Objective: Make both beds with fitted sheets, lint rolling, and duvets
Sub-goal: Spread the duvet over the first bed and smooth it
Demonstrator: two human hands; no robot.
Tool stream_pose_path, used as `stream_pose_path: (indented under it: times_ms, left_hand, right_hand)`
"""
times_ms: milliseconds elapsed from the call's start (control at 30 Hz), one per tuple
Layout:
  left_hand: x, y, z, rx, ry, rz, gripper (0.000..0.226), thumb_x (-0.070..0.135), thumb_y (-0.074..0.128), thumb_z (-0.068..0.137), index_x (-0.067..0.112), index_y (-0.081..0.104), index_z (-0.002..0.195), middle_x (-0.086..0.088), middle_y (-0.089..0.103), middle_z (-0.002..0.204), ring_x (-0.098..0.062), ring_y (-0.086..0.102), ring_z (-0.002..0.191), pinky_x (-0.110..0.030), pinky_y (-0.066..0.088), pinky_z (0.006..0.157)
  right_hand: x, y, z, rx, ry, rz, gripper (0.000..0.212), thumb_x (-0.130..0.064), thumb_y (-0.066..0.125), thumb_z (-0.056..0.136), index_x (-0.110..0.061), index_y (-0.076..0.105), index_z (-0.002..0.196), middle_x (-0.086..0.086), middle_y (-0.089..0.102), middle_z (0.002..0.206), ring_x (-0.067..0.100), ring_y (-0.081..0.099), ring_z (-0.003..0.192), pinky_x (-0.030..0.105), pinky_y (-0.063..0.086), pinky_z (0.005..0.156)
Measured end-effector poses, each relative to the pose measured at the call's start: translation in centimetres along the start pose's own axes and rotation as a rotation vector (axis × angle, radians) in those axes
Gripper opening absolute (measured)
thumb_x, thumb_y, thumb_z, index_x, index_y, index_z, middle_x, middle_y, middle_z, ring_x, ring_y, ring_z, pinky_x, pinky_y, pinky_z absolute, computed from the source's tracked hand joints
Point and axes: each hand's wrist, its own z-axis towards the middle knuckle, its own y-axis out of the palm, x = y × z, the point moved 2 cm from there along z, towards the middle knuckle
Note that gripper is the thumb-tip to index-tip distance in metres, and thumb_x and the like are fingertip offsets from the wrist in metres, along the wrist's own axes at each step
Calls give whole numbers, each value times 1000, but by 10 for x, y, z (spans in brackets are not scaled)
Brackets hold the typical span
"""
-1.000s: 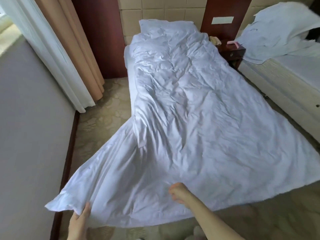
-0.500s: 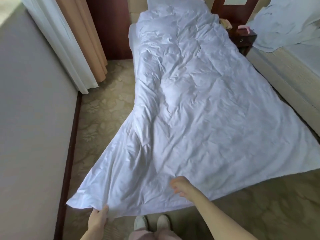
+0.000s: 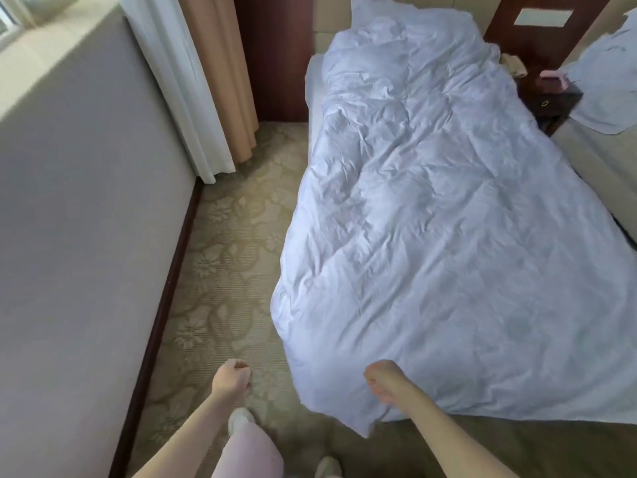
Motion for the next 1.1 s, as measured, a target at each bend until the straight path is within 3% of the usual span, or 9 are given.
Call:
stream_pose_path:
  times_ms: [100,300,433,567,667,767,967,1100]
  left_hand:
    - [37,-15,32,-30,56,-33,23,-3,40,88,4,59,99,-13,65,94,-23,58,67,-21,37,47]
    - [116,-64,145,-64,113,-32,25,-6,40,85,8,60,82,-11,66,88,-29,62,73,-26,37,52]
    - [193,-112,217,-125,129,-2,22,-3,40,87,9,60,87,-10,67,95,-22,60,70,-24,38,52]
    - [271,-161,278,-173,172,55,22,1,41,89,10,60,91,-8,67,100,-19,62,73,-24,38,54]
    - [338,-180,321,-158,205,99,23,0,38,90,9,60,94,-10,65,103,-20,60,77,-25,40,58]
    - [398,-166,359,-217,221,149,23,1,38,90,9,60,93,-11,65,104,-20,60,73,-25,37,54]
    - [530,-104,440,-376,214,197,17,1,39,94,8,54,96,-5,62,94,-15,56,61,-15,31,37]
    - [634,-64,523,-385,196,216,21,-1,37,94,7,56,97,-6,63,93,-16,57,62,-19,32,44]
  right_hand:
    - [-46,5,9,-14,-26,19,12,-8,43,88,-14,48,78,2,48,69,13,47,56,19,33,50]
    - [-174,25,53,-11,-77,52,12,-5,43,86,-14,45,79,2,44,69,14,42,53,21,27,52]
    - [-284,41,68,-14,-69,139,8,-7,46,86,-14,48,83,3,46,73,14,43,56,21,28,51]
    - [-393,45,67,-50,-177,189,13,-8,46,76,-19,39,74,2,40,70,14,38,54,22,22,50]
    - [-456,32,75,-55,-242,256,10,-9,52,84,-17,48,83,3,48,79,14,45,63,21,30,53]
    - [-494,14,102,-19,-237,323,8,-12,52,88,-19,55,91,2,56,86,14,53,70,21,36,58]
    - [-572,-49,193,152,-151,490,14,-5,54,86,-17,57,79,3,57,83,19,54,70,19,37,52]
    - [-663,-102,275,182,-140,574,21,-1,52,84,-16,52,69,7,54,79,21,51,67,20,33,50]
